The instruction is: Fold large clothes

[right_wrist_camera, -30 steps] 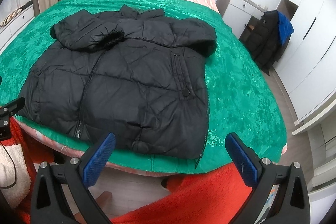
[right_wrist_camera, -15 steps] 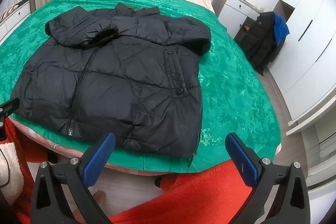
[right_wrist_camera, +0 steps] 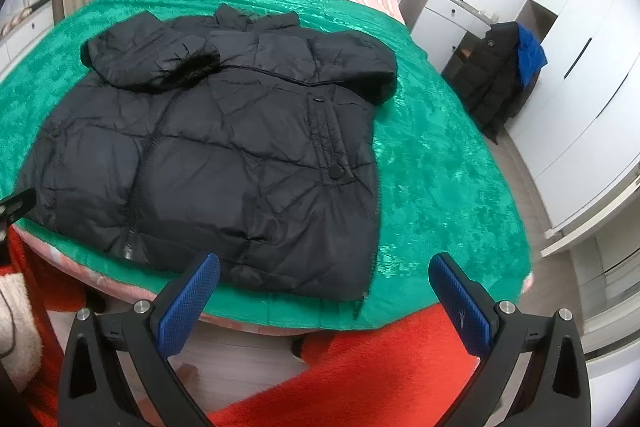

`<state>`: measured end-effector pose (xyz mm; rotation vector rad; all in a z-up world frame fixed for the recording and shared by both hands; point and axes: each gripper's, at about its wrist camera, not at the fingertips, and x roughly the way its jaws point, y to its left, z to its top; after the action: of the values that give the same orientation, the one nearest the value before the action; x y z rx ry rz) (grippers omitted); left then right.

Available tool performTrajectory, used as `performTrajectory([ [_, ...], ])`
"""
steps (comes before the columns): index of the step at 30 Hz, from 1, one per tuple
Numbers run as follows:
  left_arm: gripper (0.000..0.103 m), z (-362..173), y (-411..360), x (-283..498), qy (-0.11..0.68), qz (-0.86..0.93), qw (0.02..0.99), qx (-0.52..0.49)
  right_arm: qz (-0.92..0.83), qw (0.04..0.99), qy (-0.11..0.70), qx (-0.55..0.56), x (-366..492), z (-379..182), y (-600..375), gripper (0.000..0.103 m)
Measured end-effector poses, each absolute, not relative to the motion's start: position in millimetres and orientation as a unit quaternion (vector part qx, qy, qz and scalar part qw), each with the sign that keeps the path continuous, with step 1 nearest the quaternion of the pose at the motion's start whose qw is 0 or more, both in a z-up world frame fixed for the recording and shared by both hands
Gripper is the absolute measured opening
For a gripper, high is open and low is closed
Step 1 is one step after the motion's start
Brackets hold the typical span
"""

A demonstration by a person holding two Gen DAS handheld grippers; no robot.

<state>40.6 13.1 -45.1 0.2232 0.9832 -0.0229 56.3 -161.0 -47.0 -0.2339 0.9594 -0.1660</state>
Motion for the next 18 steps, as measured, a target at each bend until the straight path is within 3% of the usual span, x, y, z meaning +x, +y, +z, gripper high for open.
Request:
performTrajectory([
  [4,0.103,-19,34,92,0.461,-0.073,0.882,0.056,-0.054,0.885,0.453,-0.091,57,-46,-157,0.103],
  [9,0.103,-8,-5,160,0.454,-0.166,0.869,0.107,-0.029,0.892,0.443,-0.086,56,-48,-148,0.103],
  [15,0.101,-96,-69,256,0.495,-0.133,0.835,0.198,-0.010,0.898,0.434,-0.076,48,-47,-150,0.103],
  [16,0.088,-111,-66,269,0.507,-0.117,0.832,0.191,-0.009,0.900,0.430,-0.074,44,-45,-153,0.103],
  [17,0.063,-120,-58,278,0.514,-0.105,0.833,0.173,-0.009,0.902,0.425,-0.073,40,-43,-156,0.103],
  [18,0.054,-120,-47,282,0.517,-0.099,0.837,0.146,-0.010,0.904,0.420,-0.072,36,-42,-160,0.103],
])
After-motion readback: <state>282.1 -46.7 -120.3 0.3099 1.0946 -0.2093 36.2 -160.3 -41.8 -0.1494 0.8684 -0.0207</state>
